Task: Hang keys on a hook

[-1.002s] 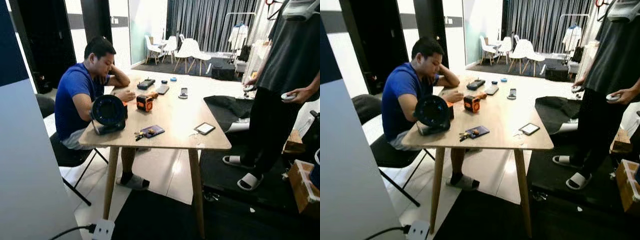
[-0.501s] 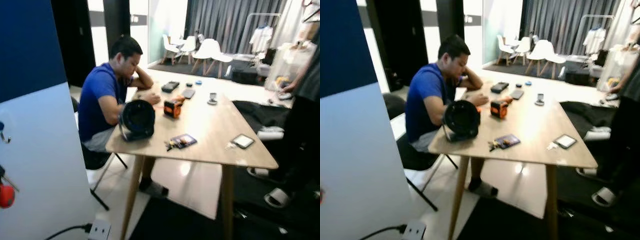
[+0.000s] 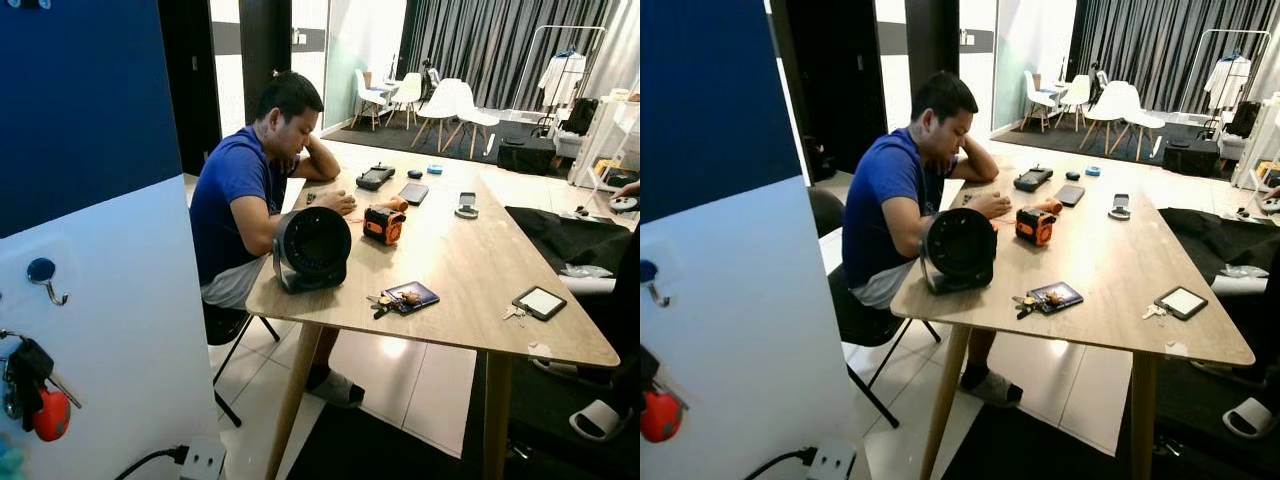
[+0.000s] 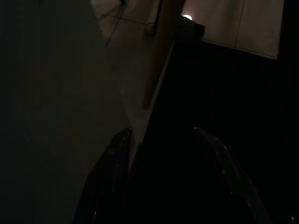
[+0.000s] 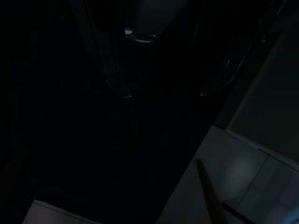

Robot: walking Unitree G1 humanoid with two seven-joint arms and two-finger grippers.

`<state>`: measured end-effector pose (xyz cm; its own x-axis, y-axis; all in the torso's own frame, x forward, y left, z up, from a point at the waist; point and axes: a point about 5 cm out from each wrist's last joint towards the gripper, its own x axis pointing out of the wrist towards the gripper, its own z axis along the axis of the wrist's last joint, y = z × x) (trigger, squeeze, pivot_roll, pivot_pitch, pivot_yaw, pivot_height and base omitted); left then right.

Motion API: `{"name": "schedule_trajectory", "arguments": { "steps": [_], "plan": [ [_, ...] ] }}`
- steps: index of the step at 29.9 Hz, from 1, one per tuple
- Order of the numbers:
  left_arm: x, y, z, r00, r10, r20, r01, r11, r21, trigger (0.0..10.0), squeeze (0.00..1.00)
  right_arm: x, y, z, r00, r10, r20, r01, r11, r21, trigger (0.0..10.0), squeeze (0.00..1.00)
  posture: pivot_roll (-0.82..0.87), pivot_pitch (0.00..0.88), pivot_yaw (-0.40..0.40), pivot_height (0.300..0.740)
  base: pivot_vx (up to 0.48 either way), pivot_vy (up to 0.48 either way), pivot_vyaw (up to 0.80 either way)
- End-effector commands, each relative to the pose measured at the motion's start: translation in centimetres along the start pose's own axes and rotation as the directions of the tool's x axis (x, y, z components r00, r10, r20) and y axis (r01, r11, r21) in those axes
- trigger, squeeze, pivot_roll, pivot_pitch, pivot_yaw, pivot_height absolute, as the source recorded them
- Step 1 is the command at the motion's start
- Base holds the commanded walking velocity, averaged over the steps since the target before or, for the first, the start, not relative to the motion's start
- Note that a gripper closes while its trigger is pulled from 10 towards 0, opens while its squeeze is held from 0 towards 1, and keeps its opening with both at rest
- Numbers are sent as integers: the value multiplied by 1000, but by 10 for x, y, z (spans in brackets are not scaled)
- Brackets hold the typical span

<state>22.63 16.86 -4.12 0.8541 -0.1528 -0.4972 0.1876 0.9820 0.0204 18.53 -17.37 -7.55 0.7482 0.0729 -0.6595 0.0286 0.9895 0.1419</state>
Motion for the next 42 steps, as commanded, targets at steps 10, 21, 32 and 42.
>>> {"name": "schedule_trajectory", "arguments": {
  "steps": [10, 21, 32, 42],
  "plan": [
    [-1, -4, 1, 999, -32, 22, 32, 999, 0, 10000, 0, -2, -2, -4, 1000, -8, -13, 8, 1000, 1, 10000, 0, 58, 13, 16, 740, 0, -213, 0],
    [-2, -5, 0, 998, -52, 18, 52, 999, -3, 10000, 0, -3, -3, -5, 1000, -11, -14, 11, 1000, 4, 10000, 0, 58, 16, 19, 740, 0, -399, 0],
    [-2, -4, -1, 998, -56, 11, 56, 998, -2, 10000, 0, -3, -2, -6, 1000, -11, -17, 11, 1000, 6, 10000, 0, 59, 19, 20, 740, 0, -403, 0],
    [-2, -4, -3, 998, -56, -17, 56, 998, 15, 10000, 0, -4, -4, -8, 1000, -15, -21, 15, 1000, 7, 10000, 0, 59, 21, 20, 740, 0, -138, 0]
  ]
}}
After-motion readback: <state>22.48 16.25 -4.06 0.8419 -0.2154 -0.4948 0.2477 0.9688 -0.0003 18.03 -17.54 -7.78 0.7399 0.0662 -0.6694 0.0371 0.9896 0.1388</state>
